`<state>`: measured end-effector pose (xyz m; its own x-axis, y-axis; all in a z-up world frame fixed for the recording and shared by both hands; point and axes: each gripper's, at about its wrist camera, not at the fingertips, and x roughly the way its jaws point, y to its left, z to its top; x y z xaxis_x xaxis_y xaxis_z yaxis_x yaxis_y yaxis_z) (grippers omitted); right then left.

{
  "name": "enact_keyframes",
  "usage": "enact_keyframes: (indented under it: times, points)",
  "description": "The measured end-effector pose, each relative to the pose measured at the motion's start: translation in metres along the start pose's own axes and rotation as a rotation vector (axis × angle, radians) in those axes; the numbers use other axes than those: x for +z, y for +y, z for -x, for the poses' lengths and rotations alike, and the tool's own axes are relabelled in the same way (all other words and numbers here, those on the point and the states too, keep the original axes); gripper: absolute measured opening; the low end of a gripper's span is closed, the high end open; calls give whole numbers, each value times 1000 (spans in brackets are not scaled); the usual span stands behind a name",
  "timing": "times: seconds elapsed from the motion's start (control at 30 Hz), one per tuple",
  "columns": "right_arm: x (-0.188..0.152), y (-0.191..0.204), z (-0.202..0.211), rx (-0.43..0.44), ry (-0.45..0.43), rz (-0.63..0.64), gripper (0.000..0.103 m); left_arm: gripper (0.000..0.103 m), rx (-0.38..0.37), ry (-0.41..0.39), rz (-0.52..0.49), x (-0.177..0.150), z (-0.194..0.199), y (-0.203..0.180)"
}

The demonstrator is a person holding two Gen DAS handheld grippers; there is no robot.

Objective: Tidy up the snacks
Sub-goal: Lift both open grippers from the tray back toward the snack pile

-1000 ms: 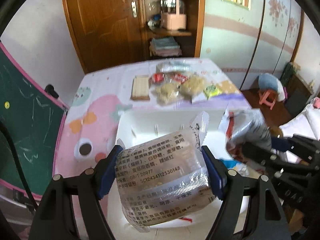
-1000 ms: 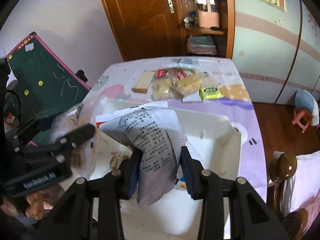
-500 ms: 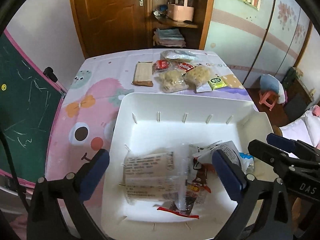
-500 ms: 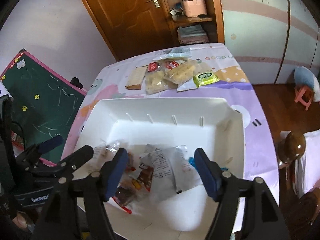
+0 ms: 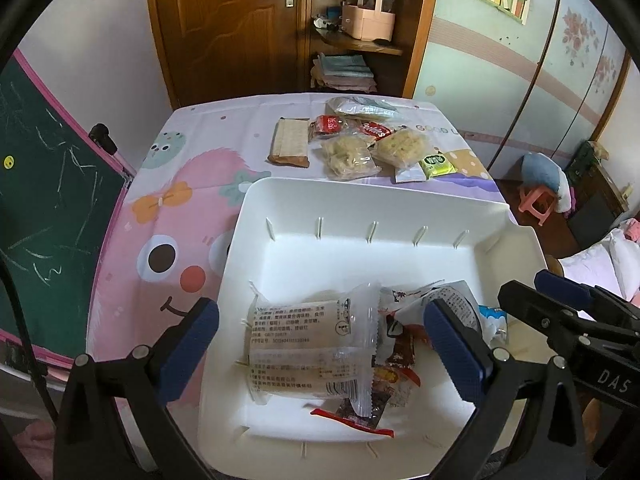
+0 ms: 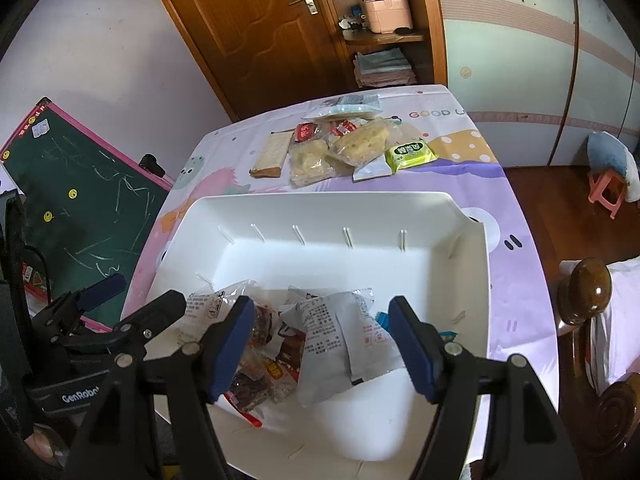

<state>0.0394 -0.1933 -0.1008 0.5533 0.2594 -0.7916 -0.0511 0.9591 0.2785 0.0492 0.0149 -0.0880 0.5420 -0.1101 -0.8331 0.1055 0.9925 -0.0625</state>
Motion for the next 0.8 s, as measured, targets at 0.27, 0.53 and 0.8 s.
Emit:
enact_keyframes:
  times: [0.27, 0.53, 0.8]
  points:
    - [0, 0, -1, -6, 3, 5, 70, 102, 2, 0, -14, -1, 0, -2]
    - [2, -2, -2, -11, 9, 1, 70, 102, -2, 10, -8, -1, -2, -2]
    - [2, -2, -3, -42, 5, 22, 70, 102, 2, 8, -7, 0, -2, -2]
